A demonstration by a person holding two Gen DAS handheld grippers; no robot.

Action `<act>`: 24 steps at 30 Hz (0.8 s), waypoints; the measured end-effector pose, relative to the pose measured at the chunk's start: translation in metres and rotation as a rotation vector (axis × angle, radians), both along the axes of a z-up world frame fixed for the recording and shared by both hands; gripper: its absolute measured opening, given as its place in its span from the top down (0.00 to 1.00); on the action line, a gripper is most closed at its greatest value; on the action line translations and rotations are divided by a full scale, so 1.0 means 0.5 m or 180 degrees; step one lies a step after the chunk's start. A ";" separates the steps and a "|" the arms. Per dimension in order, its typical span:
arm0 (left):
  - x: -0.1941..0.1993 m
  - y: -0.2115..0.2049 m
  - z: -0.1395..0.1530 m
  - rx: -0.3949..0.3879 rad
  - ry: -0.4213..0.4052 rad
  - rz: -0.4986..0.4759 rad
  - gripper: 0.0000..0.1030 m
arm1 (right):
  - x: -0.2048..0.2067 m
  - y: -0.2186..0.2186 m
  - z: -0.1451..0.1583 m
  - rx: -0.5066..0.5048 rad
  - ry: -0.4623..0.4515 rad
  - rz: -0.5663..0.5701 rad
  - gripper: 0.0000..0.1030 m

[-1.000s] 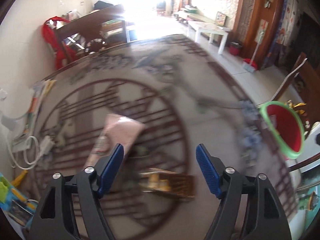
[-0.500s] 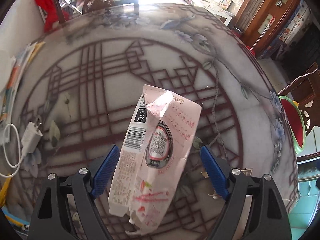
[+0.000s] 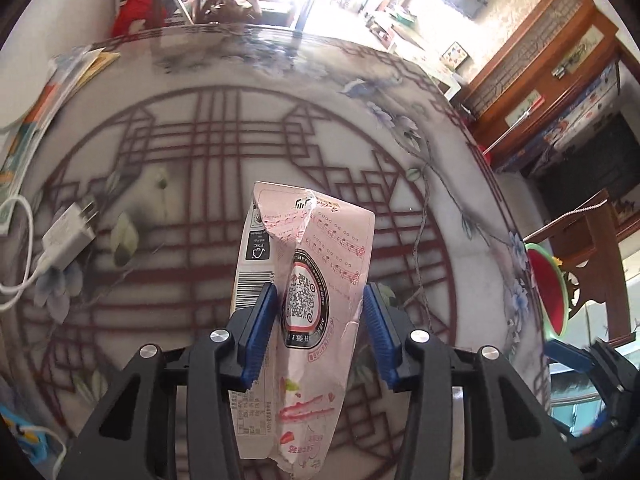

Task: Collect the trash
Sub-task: 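Grasp the pink-white snack bag with the left tool while the right tool grasps the brown packet, then carry the snack bag and brown packet over the red bin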

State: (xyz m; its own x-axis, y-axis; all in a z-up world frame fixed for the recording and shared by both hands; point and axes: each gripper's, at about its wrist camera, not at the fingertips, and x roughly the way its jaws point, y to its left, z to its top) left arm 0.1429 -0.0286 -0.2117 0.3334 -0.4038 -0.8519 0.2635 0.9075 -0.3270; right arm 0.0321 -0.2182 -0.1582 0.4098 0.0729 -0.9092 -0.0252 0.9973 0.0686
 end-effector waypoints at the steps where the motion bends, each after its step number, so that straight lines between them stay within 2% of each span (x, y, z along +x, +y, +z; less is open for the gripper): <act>1: -0.011 0.016 0.001 -0.0016 0.0007 0.0051 0.59 | 0.008 0.014 -0.007 -0.0043 0.0009 0.0062 0.27; 3: -0.028 0.040 0.004 -0.0037 0.0027 0.0137 0.59 | 0.023 0.039 -0.023 -0.0101 0.0050 0.0205 0.35; 7: -0.072 0.085 0.012 -0.0113 0.0027 0.0327 0.58 | 0.044 0.088 -0.051 -0.0165 0.0134 0.0480 0.37; 9: -0.089 0.098 0.009 -0.0107 0.0034 0.0397 0.58 | 0.052 0.107 -0.068 -0.0180 0.0186 0.0586 0.44; 13: -0.110 0.113 -0.001 -0.0087 0.0092 0.0484 0.58 | 0.067 0.137 -0.104 -0.0283 0.0290 0.0742 0.50; 18: -0.116 0.109 -0.002 -0.0020 0.0073 0.0470 0.58 | 0.076 0.143 -0.118 -0.0213 0.0395 0.0756 0.92; 24: -0.119 0.088 0.025 0.0029 -0.0039 0.0422 0.58 | 0.048 0.103 -0.050 0.0082 0.0119 0.0499 0.92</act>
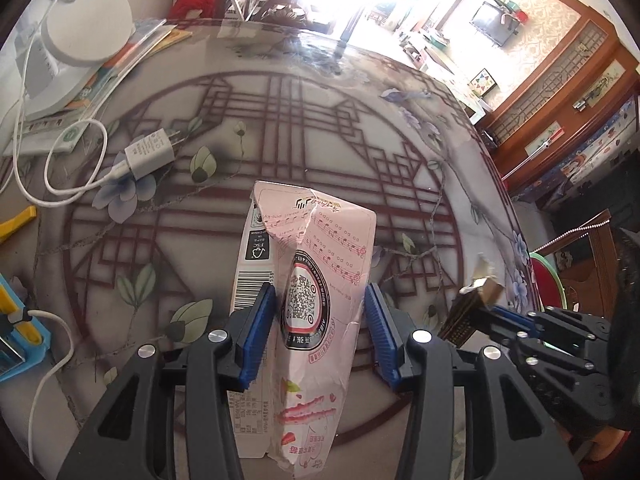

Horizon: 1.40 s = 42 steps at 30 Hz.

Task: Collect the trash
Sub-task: 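Carry the snack bag and brown packet over the red bin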

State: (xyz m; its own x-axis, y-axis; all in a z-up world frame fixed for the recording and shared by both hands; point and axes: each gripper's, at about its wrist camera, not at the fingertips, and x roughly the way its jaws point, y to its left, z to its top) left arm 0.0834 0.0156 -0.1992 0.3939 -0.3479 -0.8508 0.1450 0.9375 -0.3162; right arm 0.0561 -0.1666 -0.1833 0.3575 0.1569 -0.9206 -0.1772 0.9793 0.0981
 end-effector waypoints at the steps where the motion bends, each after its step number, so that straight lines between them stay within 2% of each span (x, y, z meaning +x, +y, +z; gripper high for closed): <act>1: -0.001 -0.006 0.006 0.0008 -0.0026 -0.0012 0.58 | -0.002 -0.007 0.009 0.0049 -0.0028 -0.0043 0.92; 8: -0.018 -0.060 0.057 0.0059 -0.0231 -0.0172 0.58 | -0.047 -0.055 0.079 0.0313 -0.0262 -0.0377 0.93; 15: -0.048 -0.121 0.093 0.0110 -0.0369 -0.0357 0.58 | -0.091 -0.105 0.121 0.0417 -0.0425 -0.0548 0.93; 42: -0.155 -0.386 0.178 0.0119 -0.0648 -0.0850 0.57 | -0.233 -0.355 0.137 0.0553 -0.0595 -0.1083 0.93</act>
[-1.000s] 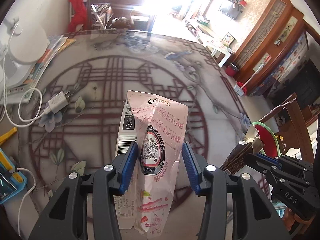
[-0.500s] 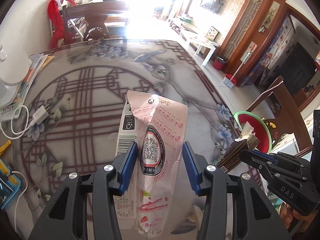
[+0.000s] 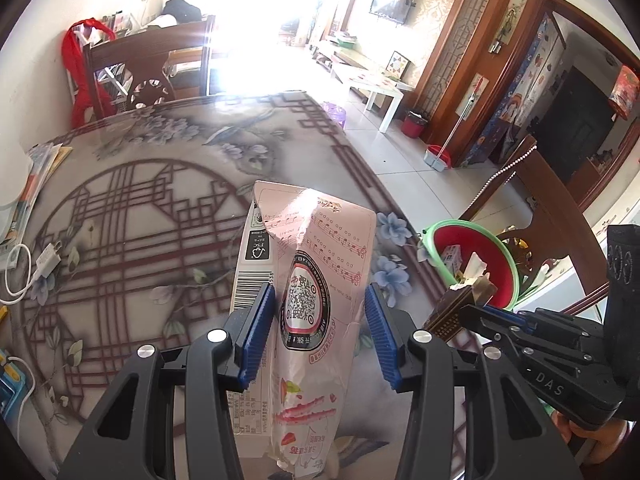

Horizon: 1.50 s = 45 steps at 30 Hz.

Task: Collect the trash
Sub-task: 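Carry the snack bag and brown packet over the red bin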

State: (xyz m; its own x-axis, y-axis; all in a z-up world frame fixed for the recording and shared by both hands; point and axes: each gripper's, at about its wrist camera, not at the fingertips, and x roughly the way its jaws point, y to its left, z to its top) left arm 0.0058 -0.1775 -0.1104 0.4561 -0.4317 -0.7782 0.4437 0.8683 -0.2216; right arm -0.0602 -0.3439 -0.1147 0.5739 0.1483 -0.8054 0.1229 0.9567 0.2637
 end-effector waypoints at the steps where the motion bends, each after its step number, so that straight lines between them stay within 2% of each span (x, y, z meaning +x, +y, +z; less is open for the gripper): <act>1: -0.003 -0.009 0.002 -0.0001 -0.0003 0.0001 0.57 | -0.003 -0.009 -0.001 0.0004 0.0004 -0.0006 0.93; 20: -0.036 -0.083 -0.010 0.0040 0.0052 0.0133 0.57 | -0.022 -0.123 -0.006 -0.0053 0.0005 0.0001 0.93; 45: -0.062 -0.265 -0.013 0.0094 0.0053 -0.0298 0.57 | -0.053 -0.308 -0.025 -0.0031 0.0017 -0.0383 0.92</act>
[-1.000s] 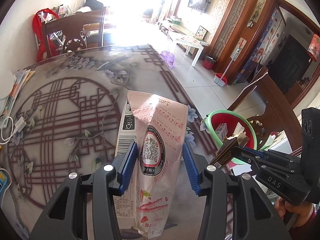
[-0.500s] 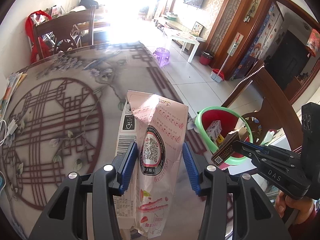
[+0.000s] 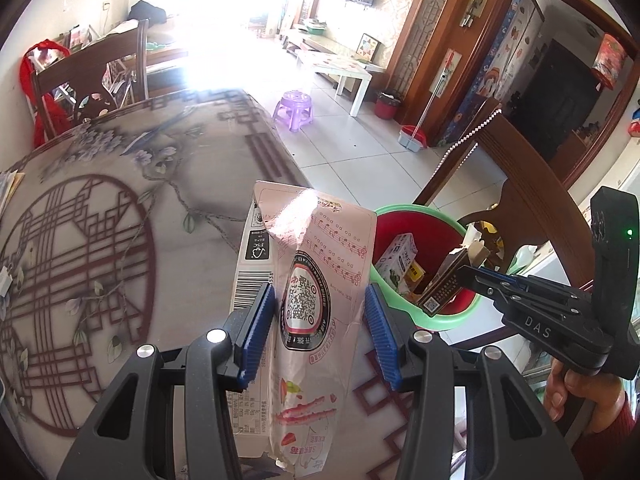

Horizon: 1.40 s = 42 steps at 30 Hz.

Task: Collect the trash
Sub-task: 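Carry the snack bag and brown packet over the red bin, then open the right tool to drop the packet while the left tool drops the snack bag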

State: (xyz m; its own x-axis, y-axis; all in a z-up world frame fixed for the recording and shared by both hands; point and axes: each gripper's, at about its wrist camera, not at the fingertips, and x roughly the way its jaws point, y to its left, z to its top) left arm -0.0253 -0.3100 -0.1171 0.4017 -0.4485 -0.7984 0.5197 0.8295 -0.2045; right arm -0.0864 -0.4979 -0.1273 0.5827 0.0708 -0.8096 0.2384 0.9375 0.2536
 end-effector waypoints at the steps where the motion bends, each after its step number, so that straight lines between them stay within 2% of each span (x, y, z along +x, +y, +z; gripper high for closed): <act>1: 0.001 -0.003 0.000 0.0006 0.0001 -0.0007 0.57 | -0.001 -0.008 -0.001 0.0000 0.0001 -0.0020 0.92; 10: 0.010 -0.046 -0.008 0.0061 0.0038 -0.0125 0.57 | -0.003 -0.073 -0.021 -0.0056 0.0043 -0.0213 0.92; 19: 0.015 -0.126 -0.012 0.0131 0.0011 -0.0439 0.57 | 0.031 -0.154 -0.041 -0.0374 0.0100 -0.0434 0.92; 35: 0.077 -0.272 -0.035 0.0177 0.0001 -0.0804 0.57 | 0.050 -0.228 -0.083 -0.0393 0.0255 -0.0607 0.92; 37: 0.081 -0.290 -0.044 0.0184 0.0036 -0.0855 0.57 | 0.053 -0.232 -0.087 -0.0407 0.0295 -0.0634 0.82; 38: 0.082 -0.296 -0.049 0.0191 0.0055 -0.0875 0.57 | 0.053 -0.234 -0.088 -0.0415 0.0303 -0.0649 0.65; 39: 0.083 -0.302 -0.056 0.0199 0.0080 -0.0894 0.57 | 0.052 -0.235 -0.087 -0.0453 0.0303 -0.0683 0.55; 42: 0.084 -0.332 -0.084 0.0237 0.0186 -0.0949 0.57 | 0.049 -0.234 -0.081 -0.0527 0.0311 -0.0690 0.55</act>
State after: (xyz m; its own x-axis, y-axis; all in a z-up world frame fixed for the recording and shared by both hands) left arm 0.0166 -0.4761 -0.1593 0.2136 -0.4791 -0.8514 0.7315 0.6561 -0.1857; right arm -0.0620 -0.6149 -0.1679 0.4886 -0.1848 -0.8527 0.4536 0.8887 0.0672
